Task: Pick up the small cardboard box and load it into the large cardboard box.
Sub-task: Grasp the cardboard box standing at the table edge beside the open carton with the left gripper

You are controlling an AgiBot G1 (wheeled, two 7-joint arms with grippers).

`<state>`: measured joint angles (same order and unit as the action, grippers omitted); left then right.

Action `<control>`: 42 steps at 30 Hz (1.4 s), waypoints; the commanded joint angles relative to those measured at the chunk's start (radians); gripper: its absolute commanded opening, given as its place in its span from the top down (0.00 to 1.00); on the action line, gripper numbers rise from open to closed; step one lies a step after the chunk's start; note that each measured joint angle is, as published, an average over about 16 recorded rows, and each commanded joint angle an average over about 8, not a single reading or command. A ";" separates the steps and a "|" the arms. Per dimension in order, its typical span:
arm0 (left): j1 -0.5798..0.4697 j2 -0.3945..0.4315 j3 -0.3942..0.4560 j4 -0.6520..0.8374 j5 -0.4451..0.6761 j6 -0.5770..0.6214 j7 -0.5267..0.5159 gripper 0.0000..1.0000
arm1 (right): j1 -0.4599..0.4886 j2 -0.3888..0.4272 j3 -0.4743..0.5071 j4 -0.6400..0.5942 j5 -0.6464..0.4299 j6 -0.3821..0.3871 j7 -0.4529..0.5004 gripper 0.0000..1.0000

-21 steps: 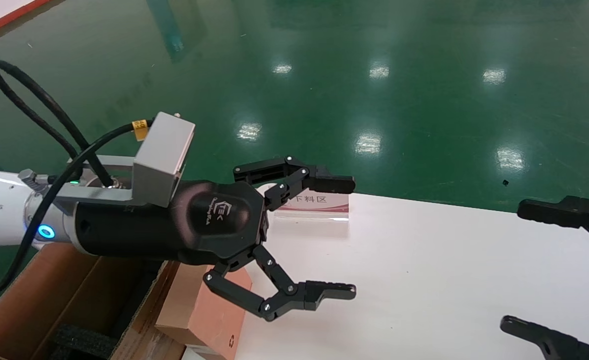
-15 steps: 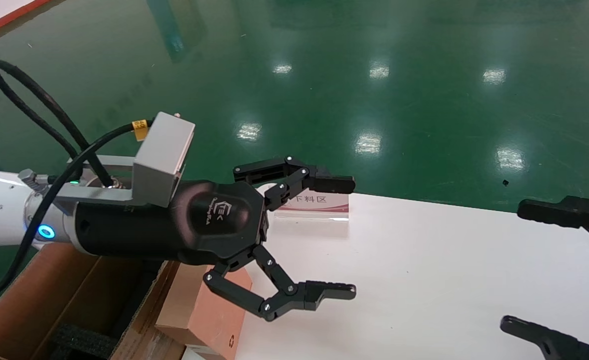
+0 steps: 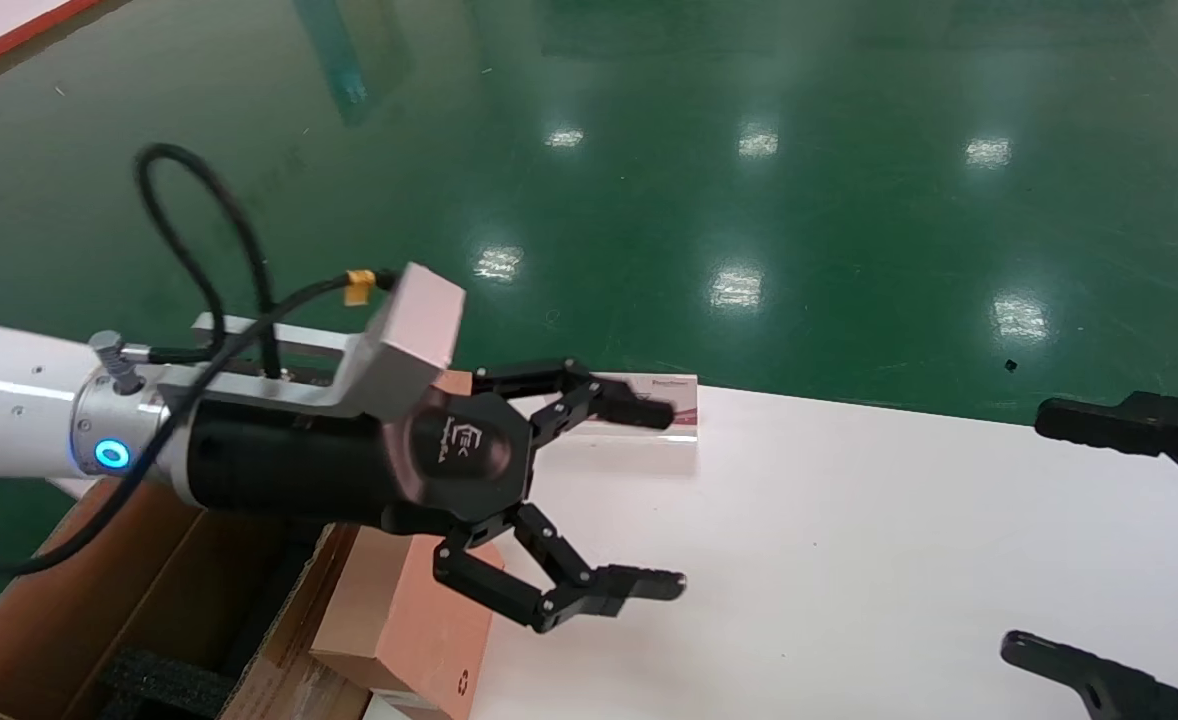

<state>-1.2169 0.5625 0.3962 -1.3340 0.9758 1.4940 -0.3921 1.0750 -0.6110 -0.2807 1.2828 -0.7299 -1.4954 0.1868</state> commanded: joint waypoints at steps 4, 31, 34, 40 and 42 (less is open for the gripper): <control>-0.143 -0.008 0.089 -0.015 0.170 0.051 -0.121 0.00 | 0.000 0.000 0.000 0.000 0.000 0.000 0.000 0.00; -0.867 0.099 0.965 -0.019 0.445 0.090 -0.786 0.00 | 0.001 0.001 -0.002 0.000 0.002 0.001 -0.001 0.00; -0.921 0.113 1.035 -0.021 0.448 0.089 -0.822 0.00 | 0.001 0.001 -0.003 0.000 0.002 0.001 -0.001 0.00; -1.025 0.142 1.181 -0.023 0.440 0.088 -0.906 0.00 | 0.001 0.001 -0.003 0.000 0.002 0.001 -0.002 0.00; -1.053 0.149 1.226 -0.024 0.428 0.086 -0.929 0.00 | 0.001 0.001 -0.003 0.000 0.002 0.001 -0.002 0.00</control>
<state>-2.2591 0.7070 1.6135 -1.3573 1.3967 1.5794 -1.3118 1.0758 -0.6097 -0.2839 1.2827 -0.7277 -1.4941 0.1852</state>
